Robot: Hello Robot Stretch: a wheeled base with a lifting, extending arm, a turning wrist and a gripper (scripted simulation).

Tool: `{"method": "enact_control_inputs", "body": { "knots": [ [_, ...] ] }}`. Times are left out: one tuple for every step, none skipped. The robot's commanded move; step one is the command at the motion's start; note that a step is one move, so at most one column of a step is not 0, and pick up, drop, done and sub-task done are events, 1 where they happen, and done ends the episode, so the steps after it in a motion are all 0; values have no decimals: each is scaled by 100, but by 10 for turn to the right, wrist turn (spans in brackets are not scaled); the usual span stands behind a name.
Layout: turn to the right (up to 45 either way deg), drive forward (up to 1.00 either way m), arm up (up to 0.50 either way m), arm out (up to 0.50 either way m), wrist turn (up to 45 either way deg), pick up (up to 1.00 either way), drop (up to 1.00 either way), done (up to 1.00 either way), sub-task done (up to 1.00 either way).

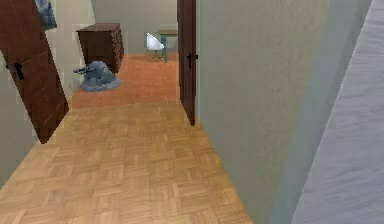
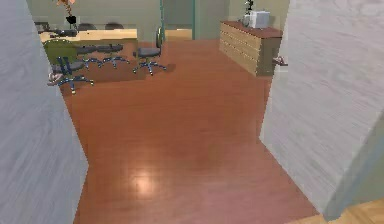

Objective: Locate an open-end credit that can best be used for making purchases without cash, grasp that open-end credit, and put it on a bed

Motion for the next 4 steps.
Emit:
{"method": "enact_control_inputs", "body": {
  "knots": [
    [-150,0,0,0,0,0,0,0,0],
    [0,100,0,0,0,0,0,0,0],
    [-30,0,0,0,0,0,0,0,0],
    [-30,0,0,0,0,0,0,0,0]
  ]
}}
